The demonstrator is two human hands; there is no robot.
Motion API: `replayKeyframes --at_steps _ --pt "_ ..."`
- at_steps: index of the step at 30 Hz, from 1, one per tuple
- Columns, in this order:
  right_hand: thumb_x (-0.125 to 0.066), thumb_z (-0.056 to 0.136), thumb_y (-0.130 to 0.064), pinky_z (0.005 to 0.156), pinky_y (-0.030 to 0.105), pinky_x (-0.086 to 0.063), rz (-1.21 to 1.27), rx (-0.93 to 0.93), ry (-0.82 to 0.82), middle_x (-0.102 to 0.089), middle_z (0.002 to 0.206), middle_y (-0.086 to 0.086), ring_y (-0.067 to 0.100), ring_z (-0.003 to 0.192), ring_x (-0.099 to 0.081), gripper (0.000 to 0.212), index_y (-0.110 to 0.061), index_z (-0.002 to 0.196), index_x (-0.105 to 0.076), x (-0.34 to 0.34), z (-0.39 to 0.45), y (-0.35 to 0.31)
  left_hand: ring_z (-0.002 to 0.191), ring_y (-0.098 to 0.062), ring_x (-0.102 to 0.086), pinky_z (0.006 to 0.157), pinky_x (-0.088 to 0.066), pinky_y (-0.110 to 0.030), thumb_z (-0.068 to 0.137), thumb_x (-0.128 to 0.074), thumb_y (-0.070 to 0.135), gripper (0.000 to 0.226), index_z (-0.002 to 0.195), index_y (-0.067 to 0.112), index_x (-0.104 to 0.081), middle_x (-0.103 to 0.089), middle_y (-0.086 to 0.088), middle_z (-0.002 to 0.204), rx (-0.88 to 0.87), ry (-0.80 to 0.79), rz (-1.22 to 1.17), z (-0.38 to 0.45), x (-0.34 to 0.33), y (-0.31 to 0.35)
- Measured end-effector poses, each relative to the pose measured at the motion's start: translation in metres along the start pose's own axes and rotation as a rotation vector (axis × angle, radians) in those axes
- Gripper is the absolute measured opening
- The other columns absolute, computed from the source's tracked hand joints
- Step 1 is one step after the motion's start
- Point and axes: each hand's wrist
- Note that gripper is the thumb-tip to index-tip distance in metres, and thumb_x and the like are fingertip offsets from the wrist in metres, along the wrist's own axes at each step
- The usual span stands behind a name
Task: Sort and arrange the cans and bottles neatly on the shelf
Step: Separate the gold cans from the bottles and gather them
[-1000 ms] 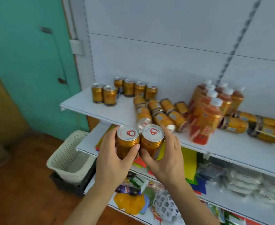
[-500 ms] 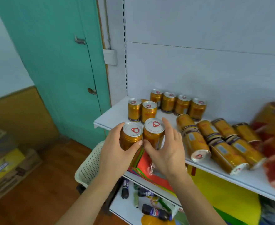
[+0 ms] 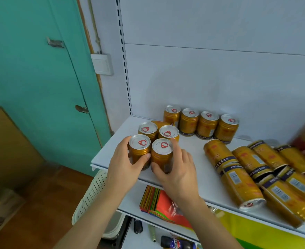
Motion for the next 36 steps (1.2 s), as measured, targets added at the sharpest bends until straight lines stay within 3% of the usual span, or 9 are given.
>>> replayKeyframes --at_steps 6,15,18,20,24,28,36 --pt "-0.067 0.088 -0.07 0.096 0.043 -0.053 -0.138 -0.061 0.024 -0.061 0.126 -0.002 0.02 0.119 -0.054 0.093 -0.027 0.162 -0.032 -0.011 -0.002 -0.018 0.127 -0.009 -0.055 0.101 -0.052 -0.03 0.079 -0.08 0.06 0.081 0.145 0.028 -0.045 -0.059 0.009 0.137 -0.055 -0.059 -0.007 0.024 0.007 -0.025" --pt "-0.063 0.087 -0.077 0.097 0.053 -0.053 -0.3 -0.148 0.112 -0.05 0.139 0.009 0.032 0.128 -0.05 0.1 -0.028 0.165 -0.024 -0.023 -0.003 -0.042 0.132 -0.017 -0.055 0.103 -0.056 -0.044 0.084 -0.069 0.069 0.084 0.15 0.028 -0.038 -0.056 0.004 0.143 -0.146 -0.131 -0.013 0.037 0.011 -0.04" --pt "-0.06 0.087 -0.081 0.108 0.054 -0.049 -0.366 -0.169 0.104 -0.041 0.156 0.012 0.035 0.143 -0.042 0.107 -0.029 0.168 -0.013 -0.02 -0.006 -0.046 0.147 -0.024 -0.042 0.115 -0.045 -0.04 0.094 -0.055 0.071 0.09 0.162 0.023 -0.023 -0.042 -0.006 0.16 -0.203 -0.148 0.039 0.033 0.011 -0.043" --pt "-0.056 0.089 -0.083 0.117 0.054 -0.042 -0.4 -0.186 0.096 -0.034 0.165 0.016 0.036 0.152 -0.034 0.108 -0.027 0.169 -0.009 -0.015 -0.013 -0.047 0.152 -0.029 -0.036 0.119 -0.042 -0.049 0.099 -0.051 0.071 0.091 0.165 0.017 -0.019 -0.035 -0.012 0.165 -0.283 -0.109 0.106 0.031 0.013 -0.044" --pt "-0.046 0.094 -0.082 0.125 0.055 -0.032 -0.493 -0.186 0.114 -0.025 0.173 0.017 0.035 0.162 -0.019 0.101 -0.022 0.17 -0.014 -0.002 -0.033 -0.042 0.156 -0.037 -0.029 0.121 -0.033 -0.06 0.099 -0.054 0.067 0.092 0.163 0.006 -0.027 -0.032 -0.02 0.167 -0.493 0.007 0.258 0.026 0.015 -0.029" --pt "-0.04 0.098 -0.08 0.129 0.055 -0.025 -0.586 -0.18 0.123 -0.017 0.176 0.015 0.033 0.165 -0.008 0.094 -0.02 0.169 -0.022 0.022 -0.051 -0.035 0.161 -0.034 -0.02 0.123 -0.027 -0.062 0.1 -0.058 0.061 0.089 0.164 0.008 -0.027 -0.026 -0.017 0.171 -0.632 -0.015 0.291 0.008 0.007 0.0" --pt "-0.045 0.102 -0.071 0.127 0.058 -0.027 -0.678 -0.177 0.167 -0.025 0.174 0.017 0.035 0.164 -0.012 0.086 -0.013 0.165 -0.037 0.101 -0.104 0.003 0.162 -0.033 -0.016 0.125 -0.023 -0.062 0.104 -0.049 0.057 0.077 0.163 0.009 -0.035 -0.023 -0.014 0.173 -0.79 -0.115 0.361 -0.053 -0.051 0.069"
Point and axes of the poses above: each hand's wrist, its own z-axis towards the middle knuckle, its own x-axis out of the back of the hand, y = z × x
